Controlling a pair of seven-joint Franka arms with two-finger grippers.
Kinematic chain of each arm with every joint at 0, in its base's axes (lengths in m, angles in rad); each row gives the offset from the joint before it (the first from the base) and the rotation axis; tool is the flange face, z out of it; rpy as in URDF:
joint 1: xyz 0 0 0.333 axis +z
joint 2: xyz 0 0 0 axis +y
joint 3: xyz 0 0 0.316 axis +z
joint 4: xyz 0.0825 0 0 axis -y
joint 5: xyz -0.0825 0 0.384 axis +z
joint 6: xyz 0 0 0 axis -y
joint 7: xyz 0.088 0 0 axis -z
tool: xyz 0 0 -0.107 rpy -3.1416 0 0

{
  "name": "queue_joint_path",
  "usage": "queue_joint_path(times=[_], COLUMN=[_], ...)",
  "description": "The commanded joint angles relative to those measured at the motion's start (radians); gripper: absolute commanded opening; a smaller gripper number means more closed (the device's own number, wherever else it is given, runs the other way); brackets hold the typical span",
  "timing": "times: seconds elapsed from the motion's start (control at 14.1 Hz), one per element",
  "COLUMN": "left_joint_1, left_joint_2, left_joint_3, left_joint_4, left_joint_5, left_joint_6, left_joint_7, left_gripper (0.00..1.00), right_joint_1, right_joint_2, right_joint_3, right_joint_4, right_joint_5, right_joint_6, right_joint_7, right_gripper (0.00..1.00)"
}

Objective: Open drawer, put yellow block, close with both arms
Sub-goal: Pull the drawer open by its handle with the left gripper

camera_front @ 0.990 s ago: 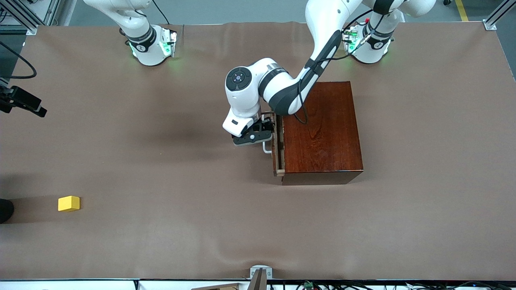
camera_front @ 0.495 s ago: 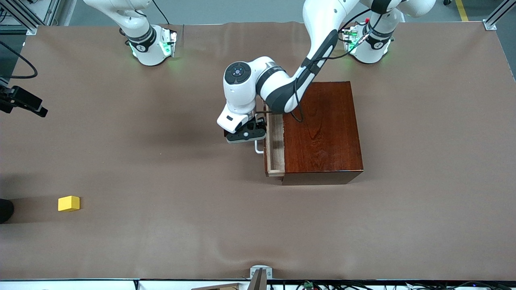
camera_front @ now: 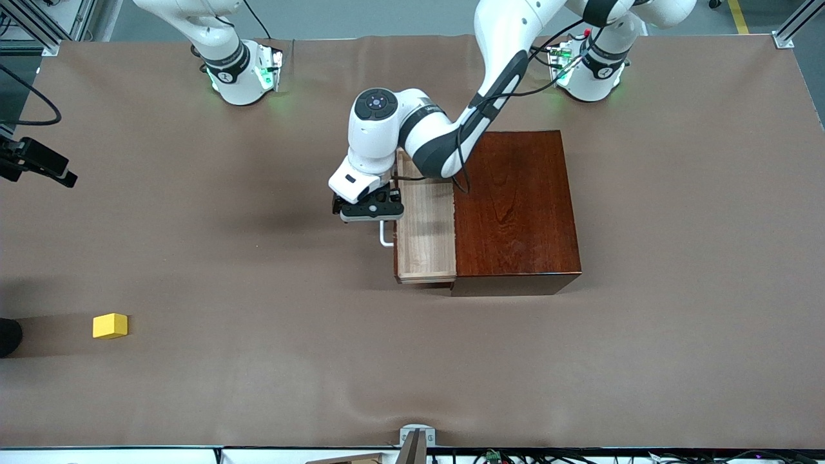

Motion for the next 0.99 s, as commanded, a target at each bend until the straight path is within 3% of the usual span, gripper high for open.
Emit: queue_joint_path(times=[0.0,0.92], left_joint_1=[-0.013,-0.001], left_joint_2=[0.035,-0.006], left_joint_3=[0.004,0.004], left_joint_4=[0.055,0.055], left_joint_5=[-0.017,-0.017], left_joint_6=[0.021,0.010], left_joint_7=[-0.007,-0.062], left_gripper=[1.00,1.00], right_joint_1=[-0.005,-0.019], right_joint_2=[0.002,0.032], right_joint_3=[0.006,0.005], right_joint_4=[0.011,0.013], right_joint_5=[-0.008,-0.018], right_joint_6=[-0.002,0.005], right_joint_7=[-0.008,-0.087], right_gripper=[1.00,1.00])
